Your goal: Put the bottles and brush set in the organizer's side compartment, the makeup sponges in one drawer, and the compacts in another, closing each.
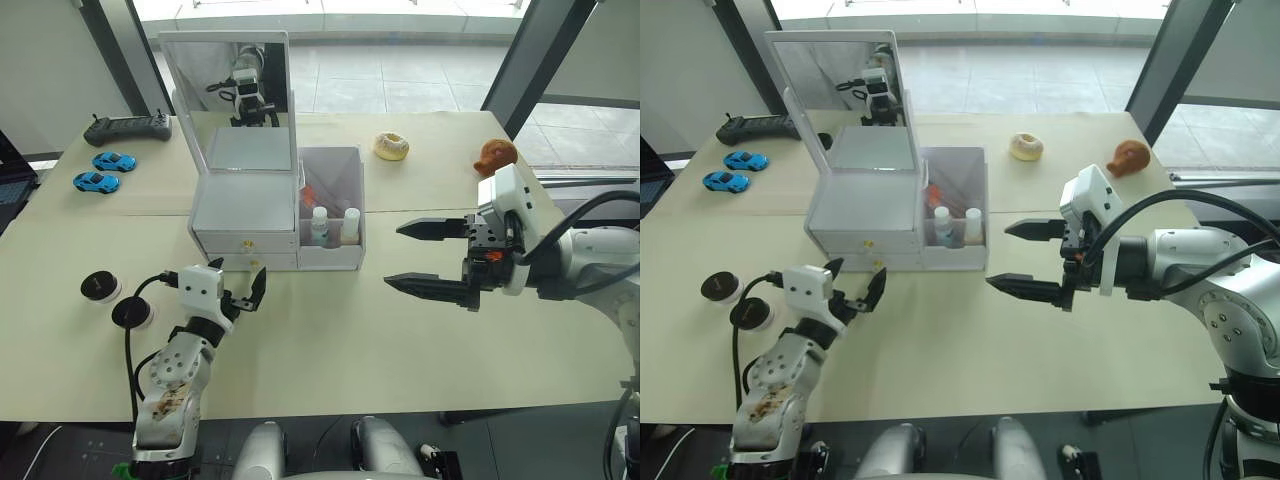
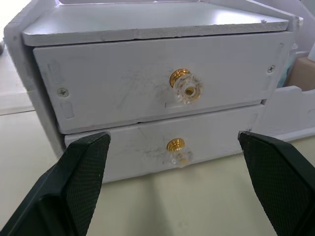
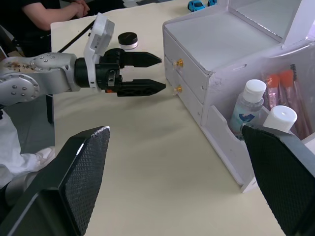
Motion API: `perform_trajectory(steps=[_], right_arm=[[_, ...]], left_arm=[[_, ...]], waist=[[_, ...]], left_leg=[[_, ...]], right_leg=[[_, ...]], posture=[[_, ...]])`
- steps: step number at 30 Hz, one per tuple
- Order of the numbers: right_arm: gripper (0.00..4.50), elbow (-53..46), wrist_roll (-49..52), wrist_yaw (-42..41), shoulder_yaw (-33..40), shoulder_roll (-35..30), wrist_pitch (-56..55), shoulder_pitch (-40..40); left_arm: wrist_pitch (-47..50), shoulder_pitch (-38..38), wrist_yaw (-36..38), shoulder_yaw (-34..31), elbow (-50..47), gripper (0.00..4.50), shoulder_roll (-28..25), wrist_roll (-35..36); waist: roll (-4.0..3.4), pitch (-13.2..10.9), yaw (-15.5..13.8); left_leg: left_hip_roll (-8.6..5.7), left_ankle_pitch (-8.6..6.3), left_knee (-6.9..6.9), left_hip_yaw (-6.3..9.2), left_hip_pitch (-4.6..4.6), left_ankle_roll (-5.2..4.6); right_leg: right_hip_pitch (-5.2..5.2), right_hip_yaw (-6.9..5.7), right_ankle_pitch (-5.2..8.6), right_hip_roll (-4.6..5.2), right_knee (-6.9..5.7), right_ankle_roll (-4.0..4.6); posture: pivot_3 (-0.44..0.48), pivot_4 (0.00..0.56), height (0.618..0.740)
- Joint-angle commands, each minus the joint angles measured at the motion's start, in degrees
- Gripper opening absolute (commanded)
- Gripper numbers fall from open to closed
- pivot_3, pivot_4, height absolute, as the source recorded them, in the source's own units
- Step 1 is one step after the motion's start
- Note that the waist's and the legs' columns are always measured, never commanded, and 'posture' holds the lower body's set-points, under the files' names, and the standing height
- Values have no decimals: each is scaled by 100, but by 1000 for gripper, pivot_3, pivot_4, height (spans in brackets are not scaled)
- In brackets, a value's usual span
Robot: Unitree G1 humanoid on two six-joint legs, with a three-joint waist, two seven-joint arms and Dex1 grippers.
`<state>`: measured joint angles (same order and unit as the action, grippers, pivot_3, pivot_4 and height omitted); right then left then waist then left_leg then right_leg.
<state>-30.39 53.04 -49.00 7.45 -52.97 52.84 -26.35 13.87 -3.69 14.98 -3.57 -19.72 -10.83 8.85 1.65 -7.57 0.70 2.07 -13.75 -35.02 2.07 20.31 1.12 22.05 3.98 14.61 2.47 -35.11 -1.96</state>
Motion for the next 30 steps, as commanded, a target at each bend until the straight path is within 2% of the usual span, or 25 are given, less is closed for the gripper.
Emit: perform_trajectory(steps=[1,2,6,16,19,27,30], right_arm=[[4500,-142,129,94,194,-16,31,22],[4500,-145,190,125,237,0,55,52],[4500,-204,75,192,238,-69,1,227],[4500,-246,55,394,245,-71,-32,380],[4500,-260,51,422,234,-75,-40,376],[4500,-225,-5,414,240,-98,-66,391],[4500,-231,24,416,262,-94,-44,363]], left_arm=[[-97,91,-307,134,100,4476,136,-264],[-87,88,-426,110,129,4476,195,-298],[-150,40,-571,213,255,3608,361,-366],[-215,275,-630,225,443,3608,489,-288],[-217,321,-636,273,537,3095,499,-315],[-221,478,-687,294,805,648,577,-326],[-231,475,-711,349,801,582,570,-405]], waist=[[0,0,6],[0,0,9],[0,0,5],[-1,1,4],[-1,1,2],[-2,1,1],[-2,1,-4]], left_leg=[[0,0,1,0,0,-1],[0,0,2,0,0,-1],[0,-1,3,1,1,-1],[-3,-1,-2,2,3,-1],[-3,-1,-2,2,1,-1],[-4,-1,-3,3,1,-1],[-5,-1,-4,3,1,-1]], right_leg=[[0,1,0,0,-1,0],[0,1,0,0,-1,-1],[-2,1,1,-1,-1,-2],[-1,1,0,0,-1,-5],[-2,1,0,0,-2,-6],[-2,1,1,0,-1,-7],[-2,1,0,1,0,-7]], posture=[[0,150,740],[0,150,740],[0,150,740],[0,150,740],[0,150,740],[0,150,740],[0,150,740]])
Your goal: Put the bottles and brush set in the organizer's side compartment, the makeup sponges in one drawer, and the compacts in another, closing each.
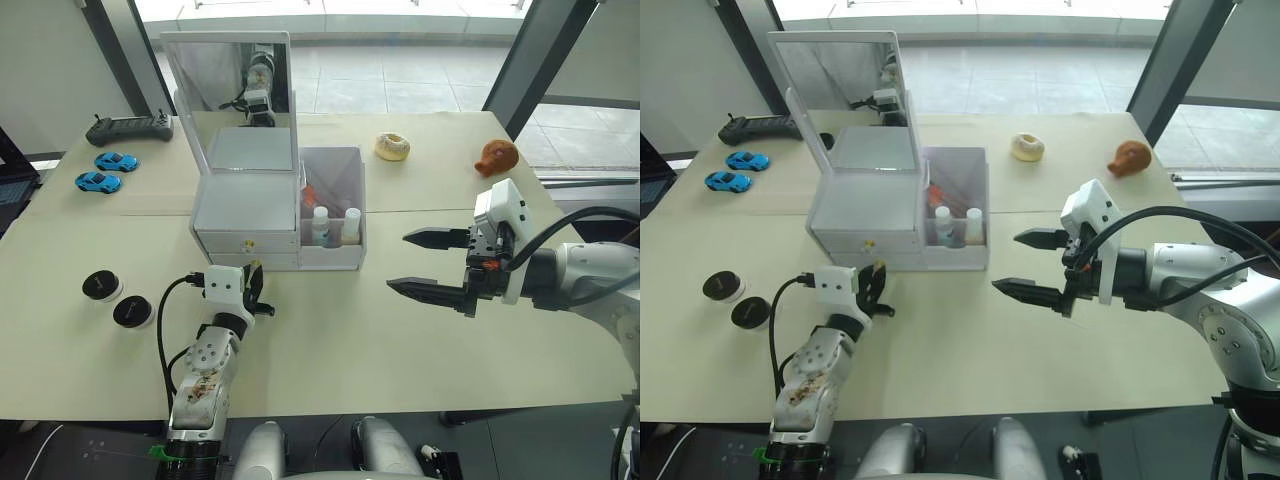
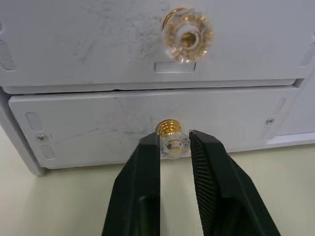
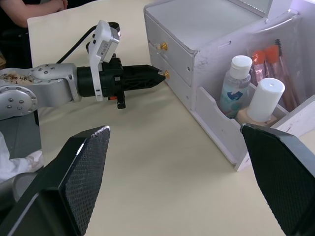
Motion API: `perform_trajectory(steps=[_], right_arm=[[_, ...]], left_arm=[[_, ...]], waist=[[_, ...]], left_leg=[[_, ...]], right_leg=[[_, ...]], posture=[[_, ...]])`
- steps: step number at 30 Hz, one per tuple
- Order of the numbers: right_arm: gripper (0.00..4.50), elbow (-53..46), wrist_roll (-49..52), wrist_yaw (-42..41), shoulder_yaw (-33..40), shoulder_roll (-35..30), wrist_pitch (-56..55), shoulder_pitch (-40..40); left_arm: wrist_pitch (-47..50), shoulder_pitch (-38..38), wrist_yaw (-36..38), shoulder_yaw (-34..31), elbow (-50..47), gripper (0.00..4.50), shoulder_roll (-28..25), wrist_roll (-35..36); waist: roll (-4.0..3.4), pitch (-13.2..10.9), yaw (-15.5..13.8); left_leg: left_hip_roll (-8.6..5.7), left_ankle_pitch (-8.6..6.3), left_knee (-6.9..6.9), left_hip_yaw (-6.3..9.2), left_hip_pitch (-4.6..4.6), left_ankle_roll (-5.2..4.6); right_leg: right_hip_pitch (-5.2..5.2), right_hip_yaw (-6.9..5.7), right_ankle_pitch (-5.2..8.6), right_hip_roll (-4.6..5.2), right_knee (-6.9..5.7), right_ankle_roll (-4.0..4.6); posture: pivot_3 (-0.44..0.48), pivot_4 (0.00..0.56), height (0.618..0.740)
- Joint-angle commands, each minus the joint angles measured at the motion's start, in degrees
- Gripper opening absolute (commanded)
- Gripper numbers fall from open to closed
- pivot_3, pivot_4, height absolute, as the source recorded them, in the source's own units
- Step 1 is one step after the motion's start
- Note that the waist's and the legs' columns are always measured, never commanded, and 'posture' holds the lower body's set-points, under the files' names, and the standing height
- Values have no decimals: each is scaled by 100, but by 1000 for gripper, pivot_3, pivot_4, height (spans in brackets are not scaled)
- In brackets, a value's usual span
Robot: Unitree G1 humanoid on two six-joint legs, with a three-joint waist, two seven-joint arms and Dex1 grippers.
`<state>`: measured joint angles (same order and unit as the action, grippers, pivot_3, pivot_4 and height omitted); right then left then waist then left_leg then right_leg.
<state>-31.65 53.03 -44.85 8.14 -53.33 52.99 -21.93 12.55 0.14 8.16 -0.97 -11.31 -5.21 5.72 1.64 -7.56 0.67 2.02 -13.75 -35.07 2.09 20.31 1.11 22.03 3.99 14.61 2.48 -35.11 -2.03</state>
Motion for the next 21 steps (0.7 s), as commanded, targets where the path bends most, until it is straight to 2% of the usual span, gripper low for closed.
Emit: perform_trajectory(steps=[1,6,13,21], right_arm=[[4500,-109,29,1,196,-57,-57,-83],[4500,-93,-24,-31,130,-34,-96,-50],[4500,9,-29,-20,-73,124,-84,-245],[4500,96,-114,-133,-246,208,-83,-352]], left_arm=[[-89,73,-40,71,-66,582,13,-80],[25,-242,101,-117,-494,582,-30,217],[-19,-1347,369,-332,-1586,582,-314,541],[-324,-2602,1436,-516,-2216,582,-1031,1093]], waist=[[0,0,-1],[0,0,8],[0,-2,25],[-3,-5,36]], left_leg=[[0,0,-1,0,0,0],[1,0,0,0,0,0],[3,0,9,0,-1,0],[7,-1,11,-2,-4,-1]], right_leg=[[0,0,0,0,0,0],[0,0,0,0,0,-2],[3,3,1,-1,1,-2],[12,2,7,-3,3,7]], posture=[[0,150,740],[0,150,740],[0,150,740],[0,150,740]])
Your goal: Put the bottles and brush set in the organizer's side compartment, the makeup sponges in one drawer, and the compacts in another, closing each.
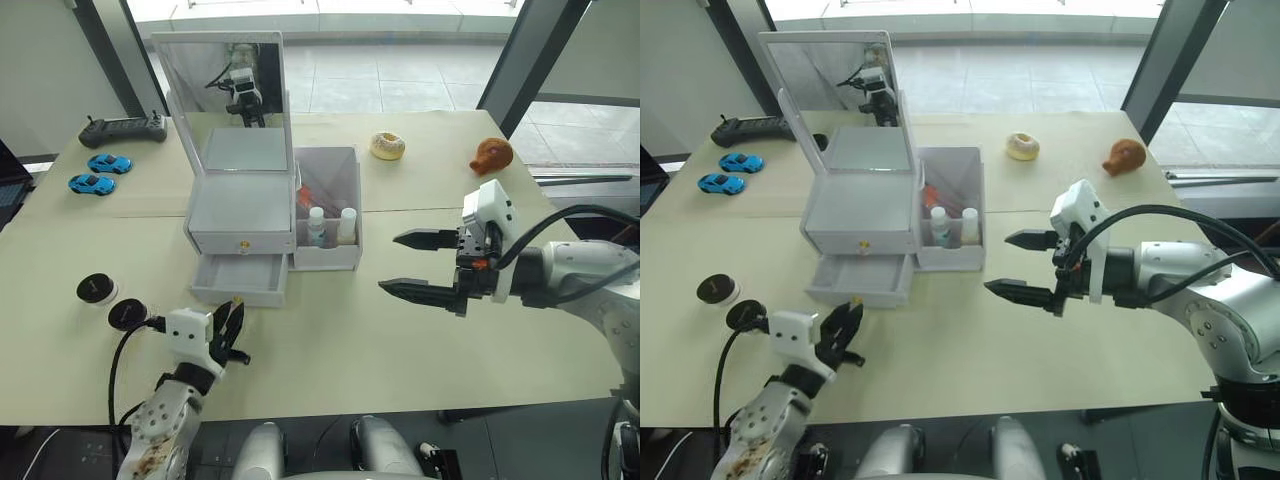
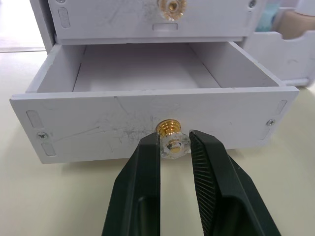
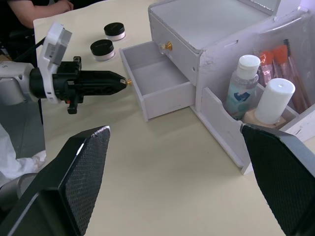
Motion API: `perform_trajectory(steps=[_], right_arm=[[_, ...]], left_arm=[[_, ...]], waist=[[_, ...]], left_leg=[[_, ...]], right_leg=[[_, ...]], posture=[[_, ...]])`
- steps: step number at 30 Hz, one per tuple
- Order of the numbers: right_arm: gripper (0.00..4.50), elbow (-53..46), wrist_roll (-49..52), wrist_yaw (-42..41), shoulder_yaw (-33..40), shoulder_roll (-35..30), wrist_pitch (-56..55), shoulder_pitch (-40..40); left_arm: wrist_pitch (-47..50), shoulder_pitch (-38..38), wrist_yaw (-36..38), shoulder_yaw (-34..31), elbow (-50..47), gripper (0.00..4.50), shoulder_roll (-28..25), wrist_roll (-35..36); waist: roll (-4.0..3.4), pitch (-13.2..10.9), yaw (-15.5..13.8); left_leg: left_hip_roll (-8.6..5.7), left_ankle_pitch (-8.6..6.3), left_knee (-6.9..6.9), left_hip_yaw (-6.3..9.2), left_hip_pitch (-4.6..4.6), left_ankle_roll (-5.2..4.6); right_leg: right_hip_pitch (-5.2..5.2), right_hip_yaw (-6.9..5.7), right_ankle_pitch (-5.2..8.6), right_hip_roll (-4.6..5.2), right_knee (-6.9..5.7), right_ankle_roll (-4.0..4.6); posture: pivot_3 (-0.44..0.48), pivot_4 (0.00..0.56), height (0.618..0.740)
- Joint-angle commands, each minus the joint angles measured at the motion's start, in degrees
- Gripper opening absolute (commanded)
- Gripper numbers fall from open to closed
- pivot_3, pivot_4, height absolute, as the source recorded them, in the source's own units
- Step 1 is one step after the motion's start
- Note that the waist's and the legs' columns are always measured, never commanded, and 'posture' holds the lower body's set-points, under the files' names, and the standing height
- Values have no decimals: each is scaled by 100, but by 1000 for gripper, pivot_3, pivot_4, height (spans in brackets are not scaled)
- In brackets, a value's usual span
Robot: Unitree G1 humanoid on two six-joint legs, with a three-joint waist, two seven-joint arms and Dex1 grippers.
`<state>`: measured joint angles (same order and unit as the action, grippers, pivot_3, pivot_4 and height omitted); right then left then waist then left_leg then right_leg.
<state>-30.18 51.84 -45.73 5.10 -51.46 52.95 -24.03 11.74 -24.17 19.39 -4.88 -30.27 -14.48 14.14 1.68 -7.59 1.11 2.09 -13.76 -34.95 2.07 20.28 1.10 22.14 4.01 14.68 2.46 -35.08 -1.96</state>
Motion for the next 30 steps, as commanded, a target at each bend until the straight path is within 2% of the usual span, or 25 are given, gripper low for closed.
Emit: perform_trajectory(steps=[1,13,15,16,19,23,25,28,30], right_arm=[[4500,-41,17,-50,54,33,-63,-173],[4500,21,-45,-73,-38,110,-41,-290],[4500,28,-53,-80,-44,113,-43,-296],[4500,30,-55,-85,-45,113,-44,-296],[4500,56,-72,-123,-44,103,-51,-310],[4500,135,-57,-273,29,56,-79,-303],[4500,234,-122,-394,64,-8,-132,-283],[4500,433,-295,-576,179,-137,-299,-153],[4500,525,-478,-766,340,-373,-422,187]], left_arm=[[-232,-264,368,-158,-366,582,-145,342],[-112,-243,574,25,-204,582,-169,665],[-123,-260,653,-58,-169,1307,-231,757],[-123,-272,693,-98,-159,1477,-252,810],[-10,-467,1167,-396,-374,2456,-435,1514],[474,-951,2210,-1256,-742,3732,-1410,2750],[815,-1011,2584,-1877,-572,4369,-1924,3416],[1123,-737,3096,-2526,90,4488,-2638,3740],[1019,-332,3336,-2771,827,4488,-3076,3420]], waist=[[-15,-3,-5],[-16,-3,-2],[-17,-3,-4],[-16,-3,-3],[-13,-3,-4],[-9,-6,0],[-14,-6,-3],[-20,-10,-37],[-17,-9,-53]], left_leg=[[-1,0,-1,0,-1,0],[-2,-1,-2,-7,1,-1],[-2,-1,-2,-7,1,-1],[-2,-1,-3,-7,1,-1],[-1,-1,-3,-7,0,-1],[6,-1,-2,-6,-3,-1],[9,-1,-2,-7,-5,-2],[7,-1,-5,-8,-5,-2],[6,-1,-6,-7,-6,-1]], right_leg=[[1,1,7,2,3,13],[3,5,3,3,7,2],[3,5,3,3,7,2],[3,5,3,4,7,3],[3,4,7,3,6,10],[8,0,20,0,3,31],[9,-1,21,0,4,32],[12,-4,22,4,5,34],[12,-6,25,4,8,37]], posture=[[0,150,740],[0,150,740],[0,150,740],[0,150,740],[0,150,740],[0,150,740],[0,150,740],[0,150,740],[0,150,740]])
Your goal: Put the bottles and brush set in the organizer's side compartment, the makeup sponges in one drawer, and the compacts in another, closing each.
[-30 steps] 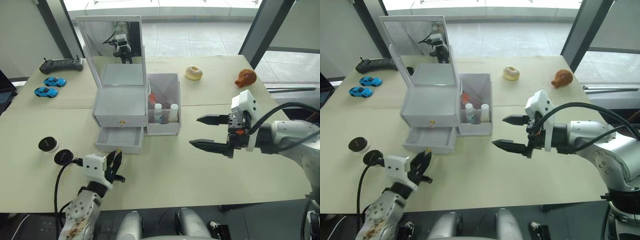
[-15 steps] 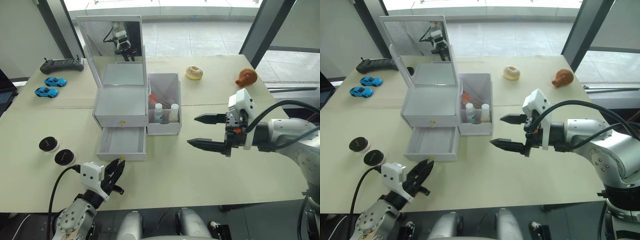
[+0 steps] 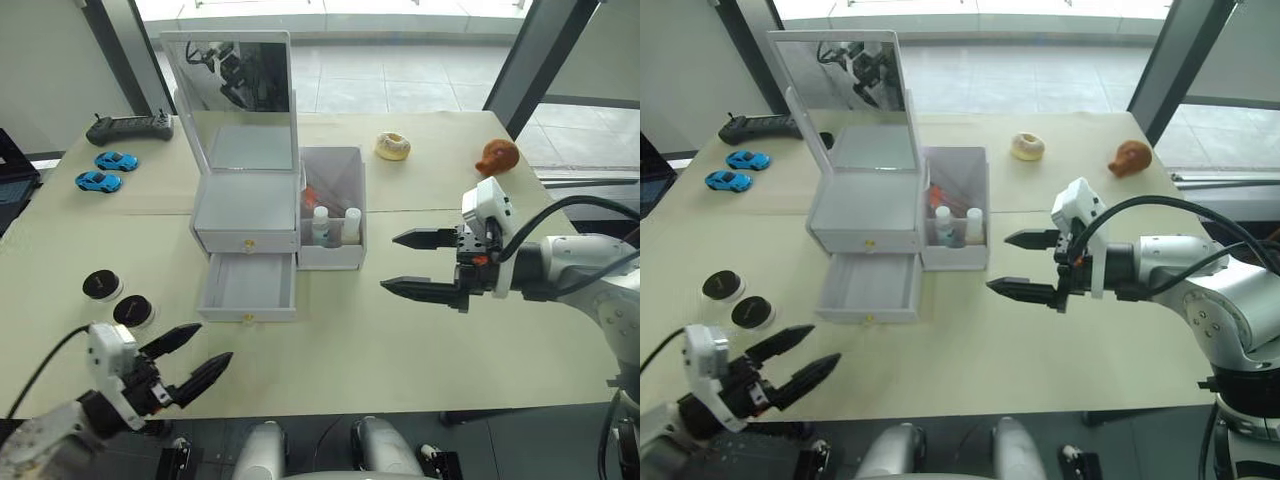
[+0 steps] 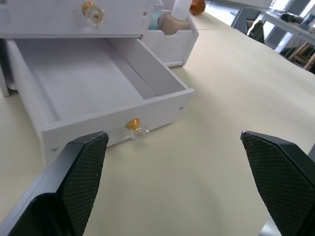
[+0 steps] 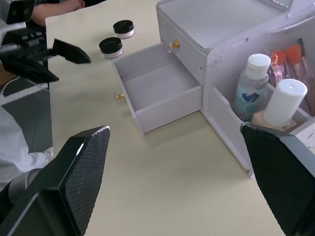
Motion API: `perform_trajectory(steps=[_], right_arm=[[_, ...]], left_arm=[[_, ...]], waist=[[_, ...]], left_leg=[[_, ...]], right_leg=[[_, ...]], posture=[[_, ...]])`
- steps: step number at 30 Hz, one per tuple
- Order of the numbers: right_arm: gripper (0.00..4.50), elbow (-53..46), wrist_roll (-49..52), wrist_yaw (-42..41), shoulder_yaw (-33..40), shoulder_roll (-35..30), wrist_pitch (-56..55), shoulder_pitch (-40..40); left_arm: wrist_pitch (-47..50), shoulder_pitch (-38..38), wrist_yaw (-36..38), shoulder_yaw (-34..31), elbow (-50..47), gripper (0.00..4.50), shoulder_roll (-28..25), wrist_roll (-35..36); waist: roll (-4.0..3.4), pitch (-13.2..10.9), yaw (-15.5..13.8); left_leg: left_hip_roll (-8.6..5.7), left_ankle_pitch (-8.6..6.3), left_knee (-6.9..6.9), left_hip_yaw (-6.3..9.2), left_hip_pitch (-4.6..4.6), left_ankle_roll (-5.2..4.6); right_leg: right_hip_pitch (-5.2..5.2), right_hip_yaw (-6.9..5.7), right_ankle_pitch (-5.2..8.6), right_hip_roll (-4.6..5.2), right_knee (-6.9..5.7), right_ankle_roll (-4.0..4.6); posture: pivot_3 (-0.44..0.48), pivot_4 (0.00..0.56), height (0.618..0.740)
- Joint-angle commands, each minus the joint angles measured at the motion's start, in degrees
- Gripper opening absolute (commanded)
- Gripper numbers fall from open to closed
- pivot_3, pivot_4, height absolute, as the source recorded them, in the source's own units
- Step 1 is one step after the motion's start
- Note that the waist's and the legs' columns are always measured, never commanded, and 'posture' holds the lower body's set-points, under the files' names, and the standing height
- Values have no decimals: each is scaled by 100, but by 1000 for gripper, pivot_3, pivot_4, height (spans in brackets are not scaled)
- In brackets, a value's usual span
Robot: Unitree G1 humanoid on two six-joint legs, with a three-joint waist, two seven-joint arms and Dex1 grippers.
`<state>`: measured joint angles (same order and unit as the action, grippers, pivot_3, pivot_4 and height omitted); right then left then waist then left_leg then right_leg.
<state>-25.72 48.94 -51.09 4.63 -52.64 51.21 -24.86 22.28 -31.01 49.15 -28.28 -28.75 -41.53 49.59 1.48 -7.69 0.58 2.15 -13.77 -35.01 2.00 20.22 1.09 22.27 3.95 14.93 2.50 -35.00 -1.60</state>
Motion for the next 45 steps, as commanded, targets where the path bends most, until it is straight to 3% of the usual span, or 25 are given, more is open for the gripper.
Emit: perform_trajectory(steps=[1,5,9,14,19,25,29,33,36,40,45], right_arm=[[4500,61,-306,-360,470,-427,-325,501],[4500,229,-503,-638,1291,-745,-626,1331],[4500,722,-1014,-1043,1818,-935,-1097,2329],[4500,1911,-1604,-1342,2144,-848,-1896,2952],[4500,2359,-1800,-1405,2360,-706,-2189,3361],[4500,2526,-1918,-1378,2367,-673,-2321,3289],[4500,2183,-1710,-1432,2265,-688,-2113,3014],[4500,1452,-975,-1270,1942,-734,-1200,2062],[4500,1022,-532,-1291,1230,-700,-654,752],[4500,976,-159,-1570,166,-543,158,-913],[4500,1274,-564,-2316,-880,-252,-92,-2403]], left_arm=[[-82,491,530,-528,987,4488,-588,-270],[-111,879,1292,-937,2098,4488,-1427,-619],[-830,1376,1846,-980,3359,4488,-1923,-1314],[-1317,2191,2150,-1142,4929,4488,-2219,-1646],[-2131,2274,2442,-1291,6501,4488,-2472,-2122],[-2490,2558,2526,-1212,7136,4488,-2596,-2313],[-2382,2757,2403,-1184,6789,4488,-2436,-2219],[-1716,2423,2232,-1283,5504,4488,-2110,-1976],[-832,2166,1624,-1293,4159,4488,-1712,-1706],[-361,1850,531,-1330,2858,4488,-1147,-1982],[384,1188,-485,-1746,1424,4488,-363,-1886]], waist=[[9,3,-9],[24,5,48],[16,6,30],[14,4,32],[10,4,92],[10,3,85],[11,4,40],[1,-2,77],[-2,-4,140],[-9,-9,190],[1,-5,188]], left_leg=[[-1,0,1,1,0,0],[-1,-2,6,-11,4,-2],[8,-2,12,-13,-5,-3],[16,-3,13,-28,-5,-2],[24,-6,24,-49,-6,-7],[38,-6,25,-57,-24,-7],[38,-7,24,-60,-20,-6],[41,-7,23,-63,-17,-6],[56,-7,30,-66,-4,-6],[62,-7,28,-61,-13,-6],[65,-7,24,-59,-9,-7]], right_leg=[[1,-1,2,0,1,1],[-2,5,3,4,2,2],[0,0,6,-2,-2,10],[7,1,7,-1,-4,11],[6,4,7,-2,-6,12],[6,-1,7,-5,-11,12],[6,0,6,-3,-12,11],[3,3,-6,-2,-15,-6],[-1,-1,-15,-13,-23,-12],[5,-3,-19,-19,-23,-14],[15,-6,-26,-17,-17,-3]], posture=[[0,150,740],[0,150,740],[0,150,740],[0,150,740],[0,150,740],[0,150,740],[0,150,740],[0,150,740],[0,150,740],[0,150,740],[0,150,740]])
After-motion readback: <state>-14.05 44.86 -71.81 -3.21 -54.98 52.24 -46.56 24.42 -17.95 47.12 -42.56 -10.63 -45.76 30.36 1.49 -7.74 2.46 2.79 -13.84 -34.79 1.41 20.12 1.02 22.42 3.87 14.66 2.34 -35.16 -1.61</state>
